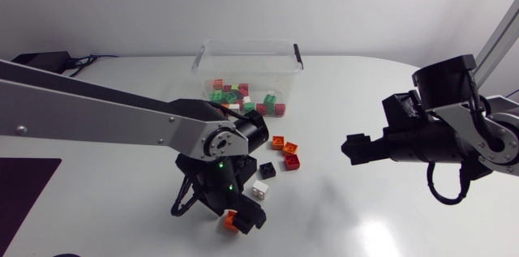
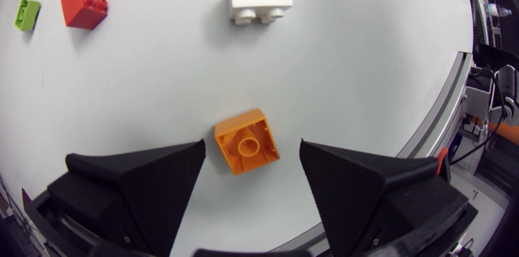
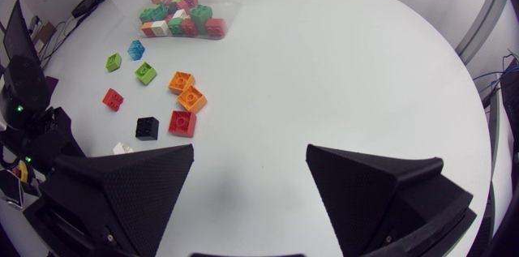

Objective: Place the duplo bricks in the container

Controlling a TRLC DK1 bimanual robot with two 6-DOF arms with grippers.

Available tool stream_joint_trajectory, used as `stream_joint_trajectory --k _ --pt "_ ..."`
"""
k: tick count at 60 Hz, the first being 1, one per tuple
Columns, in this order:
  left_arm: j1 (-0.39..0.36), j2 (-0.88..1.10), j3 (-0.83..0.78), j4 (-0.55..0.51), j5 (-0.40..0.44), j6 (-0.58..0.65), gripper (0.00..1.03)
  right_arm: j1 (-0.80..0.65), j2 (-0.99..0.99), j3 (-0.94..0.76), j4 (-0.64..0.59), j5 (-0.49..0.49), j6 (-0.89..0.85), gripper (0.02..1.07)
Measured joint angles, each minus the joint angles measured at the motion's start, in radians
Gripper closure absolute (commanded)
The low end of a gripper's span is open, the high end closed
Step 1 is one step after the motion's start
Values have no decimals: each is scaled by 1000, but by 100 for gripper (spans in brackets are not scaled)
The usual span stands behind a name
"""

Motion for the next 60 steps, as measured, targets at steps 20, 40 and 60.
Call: stream_joint_trajectory --k 20,40,60 --pt "19 5 -2 63 -16 -23 67 13 8 0 13 22 4 7" --pt "14 5 -3 43 -16 -26 66 24 34 0 14 34 4 7" --pt "15 5 -3 -21 -48 -26 32 56 35 0 14 48 9 7"
